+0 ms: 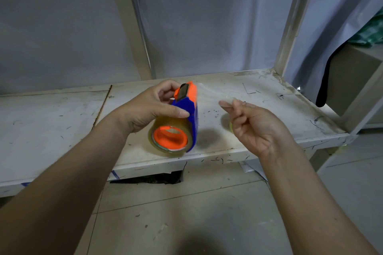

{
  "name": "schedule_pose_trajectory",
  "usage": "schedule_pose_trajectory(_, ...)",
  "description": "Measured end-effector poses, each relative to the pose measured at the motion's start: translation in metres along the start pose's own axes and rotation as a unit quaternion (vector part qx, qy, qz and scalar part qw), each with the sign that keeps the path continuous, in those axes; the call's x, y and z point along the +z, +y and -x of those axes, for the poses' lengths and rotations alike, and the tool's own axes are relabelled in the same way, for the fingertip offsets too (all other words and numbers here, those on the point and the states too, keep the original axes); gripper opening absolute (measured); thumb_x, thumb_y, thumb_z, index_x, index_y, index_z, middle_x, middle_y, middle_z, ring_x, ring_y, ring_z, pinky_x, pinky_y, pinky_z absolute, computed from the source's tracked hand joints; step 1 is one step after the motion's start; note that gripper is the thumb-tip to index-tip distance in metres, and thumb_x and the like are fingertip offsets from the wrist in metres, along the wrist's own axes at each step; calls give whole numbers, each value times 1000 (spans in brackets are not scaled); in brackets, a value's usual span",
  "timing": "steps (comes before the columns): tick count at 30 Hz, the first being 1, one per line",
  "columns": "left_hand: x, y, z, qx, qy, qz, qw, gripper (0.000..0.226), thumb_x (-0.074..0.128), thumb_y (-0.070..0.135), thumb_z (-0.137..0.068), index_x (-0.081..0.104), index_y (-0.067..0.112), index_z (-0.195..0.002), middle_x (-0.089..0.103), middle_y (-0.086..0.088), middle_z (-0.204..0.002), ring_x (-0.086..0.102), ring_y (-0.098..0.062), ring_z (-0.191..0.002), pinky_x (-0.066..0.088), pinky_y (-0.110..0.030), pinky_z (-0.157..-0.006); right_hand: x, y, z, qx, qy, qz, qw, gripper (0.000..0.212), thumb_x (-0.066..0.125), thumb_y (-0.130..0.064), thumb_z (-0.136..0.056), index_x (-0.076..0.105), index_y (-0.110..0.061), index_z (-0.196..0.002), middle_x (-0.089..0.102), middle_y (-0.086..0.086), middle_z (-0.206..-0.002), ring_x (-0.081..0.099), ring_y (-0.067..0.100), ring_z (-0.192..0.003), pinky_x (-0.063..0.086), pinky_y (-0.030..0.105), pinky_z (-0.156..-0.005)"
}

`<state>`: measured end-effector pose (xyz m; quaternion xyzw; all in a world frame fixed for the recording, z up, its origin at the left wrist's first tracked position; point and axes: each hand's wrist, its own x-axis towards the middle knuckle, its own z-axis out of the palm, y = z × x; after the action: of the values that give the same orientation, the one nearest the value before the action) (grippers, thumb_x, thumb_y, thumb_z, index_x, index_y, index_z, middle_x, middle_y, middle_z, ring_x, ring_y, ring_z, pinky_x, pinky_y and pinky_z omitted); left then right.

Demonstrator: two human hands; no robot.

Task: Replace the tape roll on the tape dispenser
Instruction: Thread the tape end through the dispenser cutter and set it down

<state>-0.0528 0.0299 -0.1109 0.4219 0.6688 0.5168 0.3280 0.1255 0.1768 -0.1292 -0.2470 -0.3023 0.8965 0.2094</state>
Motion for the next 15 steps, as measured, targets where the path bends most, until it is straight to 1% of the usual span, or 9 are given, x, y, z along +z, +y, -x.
schedule_pose_trajectory(3,7,-5,1,-9,-39,95,995,54,79,14,-53,58,15,-103,70,-6,-101,67,-19,-88,57,-30,-73,6,4,2,26,-24,-112,993,18,50,5,-90,54,7,-108,72,21,-73,71,16,-56,53,16,-44)
schedule_pose_trajectory(5,11,-9,2,-12,-42,118,992,55,78,13,-54,57,15,-105,70,-5,-100,67,-19,-87,57,-30,-72,5,6,3,45,-31,-144,988,24,52,4,-89,55,8,-113,72,20,-71,73,19,-60,55,18,-46)
schedule_pose_trajectory(6,13,-10,2,-13,-35,108,993,56,79,14,-54,57,15,-106,70,-5,-100,68,-19,-89,57,-30,-72,4,5,3,51,-31,-156,986,23,52,4,-89,56,8,-111,72,20,-72,73,20,-60,55,18,-46)
schedule_pose_trajectory(9,17,-12,4,-10,18,-3,1000,61,86,14,-52,57,12,-106,70,-5,-105,68,-21,-95,56,-29,-77,1,-5,6,52,-28,-171,984,18,54,0,-88,60,7,-104,72,18,-74,71,14,-57,53,15,-45)
schedule_pose_trajectory(11,19,-10,6,-8,56,-87,995,61,89,11,-56,56,13,-107,68,-4,-108,65,-21,-100,56,-27,-81,1,-11,7,38,-22,-135,990,13,55,-4,-89,60,3,-99,73,14,-76,64,5,-48,47,11,-40)
schedule_pose_trajectory(13,21,-7,7,5,74,-153,985,58,89,17,-58,56,23,-106,65,5,-105,62,-15,-101,54,-29,-84,1,-13,8,15,-16,-90,996,7,54,-7,-90,58,-2,-93,74,10,-79,56,0,-41,40,10,-35)
schedule_pose_trajectory(15,23,-1,8,22,78,-209,975,57,89,23,-57,55,32,-101,62,14,-100,59,-8,-98,50,-28,-81,1,-14,7,1,-13,-73,997,6,54,-9,-90,57,-4,-93,75,7,-80,51,-1,-38,35,10,-32)
